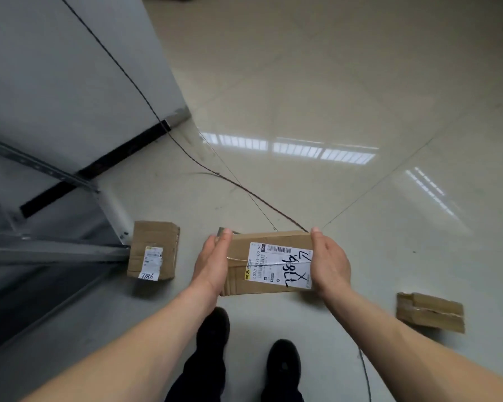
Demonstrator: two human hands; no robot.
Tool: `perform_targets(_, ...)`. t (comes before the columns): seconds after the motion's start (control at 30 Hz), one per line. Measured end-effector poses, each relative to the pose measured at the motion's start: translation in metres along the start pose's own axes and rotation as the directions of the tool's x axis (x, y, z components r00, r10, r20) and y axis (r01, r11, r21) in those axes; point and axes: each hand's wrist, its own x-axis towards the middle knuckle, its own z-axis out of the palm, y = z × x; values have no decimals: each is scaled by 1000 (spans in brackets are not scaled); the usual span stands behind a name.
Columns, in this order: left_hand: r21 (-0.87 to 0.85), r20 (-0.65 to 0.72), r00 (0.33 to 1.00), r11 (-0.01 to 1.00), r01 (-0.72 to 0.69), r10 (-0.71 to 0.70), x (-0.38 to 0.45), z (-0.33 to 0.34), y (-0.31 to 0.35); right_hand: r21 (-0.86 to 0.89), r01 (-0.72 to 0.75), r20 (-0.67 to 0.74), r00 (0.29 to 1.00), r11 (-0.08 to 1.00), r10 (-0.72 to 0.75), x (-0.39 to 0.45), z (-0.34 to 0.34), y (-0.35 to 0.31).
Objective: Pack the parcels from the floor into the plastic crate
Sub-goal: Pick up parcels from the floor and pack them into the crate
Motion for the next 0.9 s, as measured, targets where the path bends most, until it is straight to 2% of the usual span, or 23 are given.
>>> perform_targets(0.13, -31, -98, 993, 998, -62, 59, -70, -32, 37, -64, 152, 38, 988, 986, -150, -47, -35, -53)
perform_targets(0.4, -244, -212, 973, 958, -148, 96, -215, -110, 78, -65, 367, 168, 921, 928, -353, -161, -77, -152)
perform_targets(0.67, -315, -392, 913, 916, -250, 115, -311, -212, 56, -32, 515, 378, 800, 857, -466, -281, -47, -214)
perform_targets(0.9, -393, -492, 857, 839, -377, 154, -387, -315, 10, 12, 604, 478, 697, 797, -535, -410, 0, -233)
